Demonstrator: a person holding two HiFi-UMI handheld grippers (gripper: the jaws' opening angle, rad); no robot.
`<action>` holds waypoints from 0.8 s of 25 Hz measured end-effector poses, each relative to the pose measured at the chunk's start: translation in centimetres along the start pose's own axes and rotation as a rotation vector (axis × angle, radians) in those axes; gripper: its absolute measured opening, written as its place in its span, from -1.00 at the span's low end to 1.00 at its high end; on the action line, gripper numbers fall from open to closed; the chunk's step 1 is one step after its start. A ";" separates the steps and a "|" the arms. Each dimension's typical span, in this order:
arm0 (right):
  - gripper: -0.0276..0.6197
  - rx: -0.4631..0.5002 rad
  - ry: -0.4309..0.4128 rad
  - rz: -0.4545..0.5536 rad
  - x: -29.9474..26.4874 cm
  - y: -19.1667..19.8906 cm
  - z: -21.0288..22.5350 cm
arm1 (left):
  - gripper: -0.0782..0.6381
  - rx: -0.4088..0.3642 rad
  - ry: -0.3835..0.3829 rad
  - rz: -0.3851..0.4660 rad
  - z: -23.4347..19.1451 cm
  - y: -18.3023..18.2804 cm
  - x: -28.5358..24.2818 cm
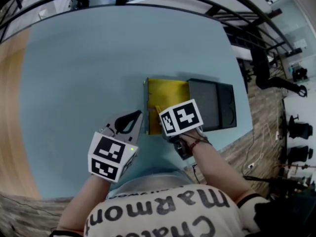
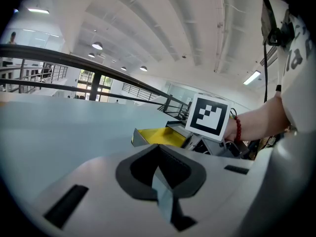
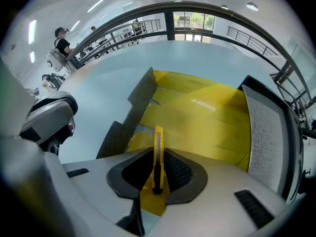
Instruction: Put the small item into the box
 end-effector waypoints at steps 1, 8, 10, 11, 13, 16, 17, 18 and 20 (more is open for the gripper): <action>-0.67 0.001 0.000 0.002 0.0 0.0 0.0 | -0.79 0.002 -0.001 -0.001 0.0 0.1 0.1; -0.47 -0.022 -0.031 -0.002 -0.1 -0.2 -0.4 | -0.79 -0.003 -0.012 0.009 0.0 0.2 1.2; -0.47 -0.014 -0.017 0.001 -0.2 -0.3 -0.5 | -0.78 -0.003 -0.017 0.011 0.0 0.3 1.6; -0.47 -0.009 -0.010 0.003 -0.2 -0.3 -0.7 | -0.78 -0.004 -0.019 0.011 0.0 0.4 1.8; -0.47 0.000 0.004 0.006 -0.1 -0.4 -0.9 | -0.78 -0.005 -0.021 0.010 0.1 0.5 2.3; -0.47 0.002 0.023 0.012 0.0 -0.4 -0.9 | -0.78 -0.007 -0.021 0.011 0.4 0.5 2.8; -0.47 0.001 0.027 0.015 0.0 -0.4 -0.8 | -0.78 -0.009 -0.021 0.011 0.5 0.5 2.9; -0.47 0.001 0.030 0.017 0.0 -0.4 -0.7 | -0.79 -0.011 -0.022 0.011 0.7 0.5 2.9; -0.47 -0.002 0.033 0.020 0.0 -0.4 -0.5 | -0.78 -0.016 -0.025 0.007 0.9 0.5 3.2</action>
Point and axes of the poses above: the fingertips, and each gripper's own axes: x backward along the fingers, z to its right, y out of its underside, the point moved 9 cm from there along x, backward along the fingers, and after that the axes turned 10 degrees about y, right-handed, at the moved point
